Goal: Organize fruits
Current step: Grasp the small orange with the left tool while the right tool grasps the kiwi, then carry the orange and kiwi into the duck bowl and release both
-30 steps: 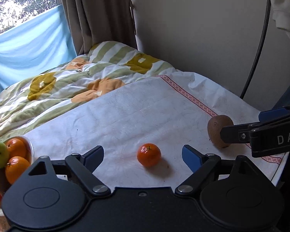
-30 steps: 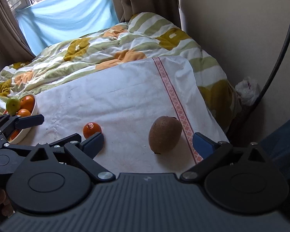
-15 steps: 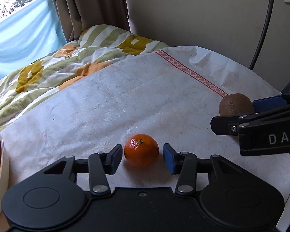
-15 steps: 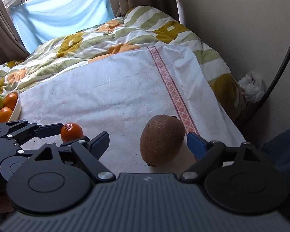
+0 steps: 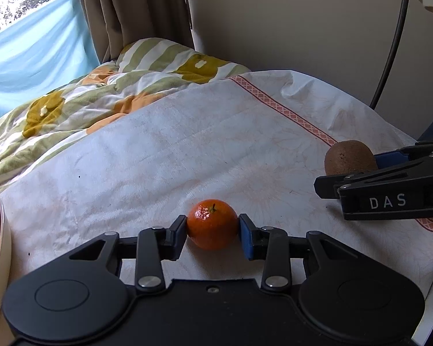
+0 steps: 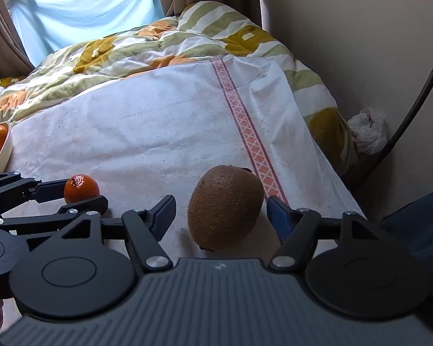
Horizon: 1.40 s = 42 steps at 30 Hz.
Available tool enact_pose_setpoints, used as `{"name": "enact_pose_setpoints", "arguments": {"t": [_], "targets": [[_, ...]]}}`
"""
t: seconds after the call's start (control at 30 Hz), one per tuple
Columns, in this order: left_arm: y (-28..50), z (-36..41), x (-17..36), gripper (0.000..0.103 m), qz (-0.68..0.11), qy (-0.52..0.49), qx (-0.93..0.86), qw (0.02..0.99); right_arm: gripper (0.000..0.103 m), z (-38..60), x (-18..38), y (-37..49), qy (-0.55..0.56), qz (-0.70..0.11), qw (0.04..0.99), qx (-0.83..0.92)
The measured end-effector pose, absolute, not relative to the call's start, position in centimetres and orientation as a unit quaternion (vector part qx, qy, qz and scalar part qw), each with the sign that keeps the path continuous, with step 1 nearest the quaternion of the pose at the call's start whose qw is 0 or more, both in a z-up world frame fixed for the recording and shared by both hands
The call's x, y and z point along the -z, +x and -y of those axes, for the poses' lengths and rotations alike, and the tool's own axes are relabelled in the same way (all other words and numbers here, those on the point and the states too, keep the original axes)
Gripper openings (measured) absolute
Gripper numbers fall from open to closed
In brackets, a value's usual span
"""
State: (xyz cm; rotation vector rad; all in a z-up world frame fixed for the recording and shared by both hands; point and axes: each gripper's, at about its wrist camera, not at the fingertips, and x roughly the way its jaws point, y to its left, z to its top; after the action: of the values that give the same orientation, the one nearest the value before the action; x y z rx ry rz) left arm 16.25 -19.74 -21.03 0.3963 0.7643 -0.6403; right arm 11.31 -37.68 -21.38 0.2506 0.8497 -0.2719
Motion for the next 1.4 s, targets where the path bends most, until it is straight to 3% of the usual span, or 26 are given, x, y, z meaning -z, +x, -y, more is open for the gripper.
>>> {"name": "enact_pose_setpoints", "arguments": {"t": [0.2, 0.63, 1.4], "targets": [[15.9, 19.4, 20.5, 0.042, -0.364, 0.176, 0.302, 0.863, 0.068, 37.3, 21.5, 11.5, 0.094, -0.413, 0.897, 0.127], [14.0, 17.8, 17.6, 0.042, -0.336, 0.156, 0.286, 0.884, 0.067, 36.2, 19.6, 10.7, 0.102, -0.398, 0.908, 0.085], [11.4, 6.9, 6.1, 0.042, -0.273, 0.076, 0.154, 0.947, 0.067, 26.2, 7.3, 11.7, 0.093, -0.341, 0.934, -0.054]]}}
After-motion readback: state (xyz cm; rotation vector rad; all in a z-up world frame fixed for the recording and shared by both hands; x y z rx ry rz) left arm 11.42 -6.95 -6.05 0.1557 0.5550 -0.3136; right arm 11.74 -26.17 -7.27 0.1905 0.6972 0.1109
